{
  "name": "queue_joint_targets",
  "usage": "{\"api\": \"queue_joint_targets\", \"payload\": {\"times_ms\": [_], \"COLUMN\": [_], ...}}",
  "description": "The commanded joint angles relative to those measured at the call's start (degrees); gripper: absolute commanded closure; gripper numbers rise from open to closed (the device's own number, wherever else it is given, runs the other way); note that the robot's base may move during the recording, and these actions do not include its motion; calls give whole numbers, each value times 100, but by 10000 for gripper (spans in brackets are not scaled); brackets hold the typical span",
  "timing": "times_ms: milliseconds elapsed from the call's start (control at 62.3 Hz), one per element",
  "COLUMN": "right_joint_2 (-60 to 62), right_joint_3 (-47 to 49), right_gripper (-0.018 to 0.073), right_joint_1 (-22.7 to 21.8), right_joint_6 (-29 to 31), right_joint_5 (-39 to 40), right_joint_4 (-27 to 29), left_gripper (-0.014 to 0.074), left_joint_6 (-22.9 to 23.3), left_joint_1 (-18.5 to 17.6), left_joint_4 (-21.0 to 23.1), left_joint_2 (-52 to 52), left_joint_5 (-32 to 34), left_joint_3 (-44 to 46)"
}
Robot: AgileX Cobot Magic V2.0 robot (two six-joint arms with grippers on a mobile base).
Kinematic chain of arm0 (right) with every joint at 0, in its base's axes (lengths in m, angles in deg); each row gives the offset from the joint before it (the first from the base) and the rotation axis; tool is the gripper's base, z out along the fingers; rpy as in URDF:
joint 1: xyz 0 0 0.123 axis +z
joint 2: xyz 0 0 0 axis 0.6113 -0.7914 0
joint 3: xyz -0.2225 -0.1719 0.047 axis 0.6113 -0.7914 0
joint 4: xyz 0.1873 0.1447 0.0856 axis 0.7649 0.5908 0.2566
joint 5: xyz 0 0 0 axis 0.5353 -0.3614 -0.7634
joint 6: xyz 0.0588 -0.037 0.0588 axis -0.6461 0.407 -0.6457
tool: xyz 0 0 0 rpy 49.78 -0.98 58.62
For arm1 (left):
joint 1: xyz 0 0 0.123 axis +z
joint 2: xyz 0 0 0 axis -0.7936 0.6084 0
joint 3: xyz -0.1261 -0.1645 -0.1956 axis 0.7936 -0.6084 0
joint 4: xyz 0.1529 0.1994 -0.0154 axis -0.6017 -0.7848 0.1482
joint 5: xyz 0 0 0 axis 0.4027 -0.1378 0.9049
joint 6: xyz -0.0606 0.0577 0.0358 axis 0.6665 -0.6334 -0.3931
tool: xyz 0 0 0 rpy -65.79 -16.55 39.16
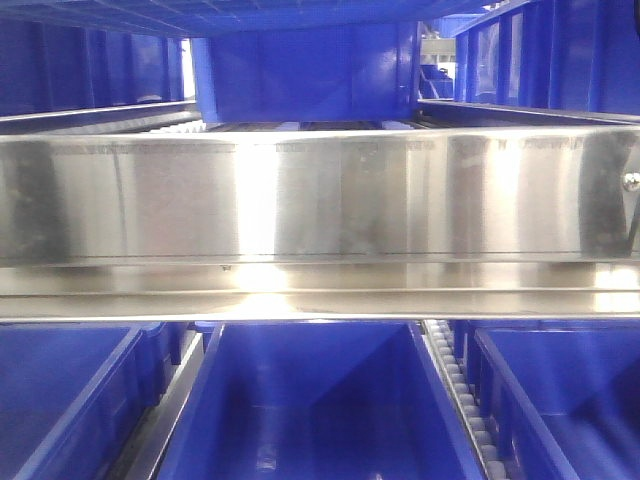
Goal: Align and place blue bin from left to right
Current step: 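Hold the bin with both grippers and back away from the shelf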
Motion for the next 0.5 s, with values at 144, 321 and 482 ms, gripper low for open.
{"api": "queue_joint_targets", "payload": {"times_ms": [144,321,482], "right_joint_2": [179,179,179], "right_joint_3": [82,82,82], "right_gripper": [627,627,627], "right_joint_1": [-7,-7,-7], "right_joint_6": [147,147,147], "right_joint_5": [555,761,851], "right_joint_4": [-20,-20,-20], "left_gripper": [605,605,605], "left_joint_6": [-146,-146,-146], "left_joint_1": [-44,-44,-44], "left_joint_4": [-73,-73,-73], "left_joint_2": [-125,-125,-125], "left_joint_5": [343,343,343], "left_joint_3": [63,63,63]}}
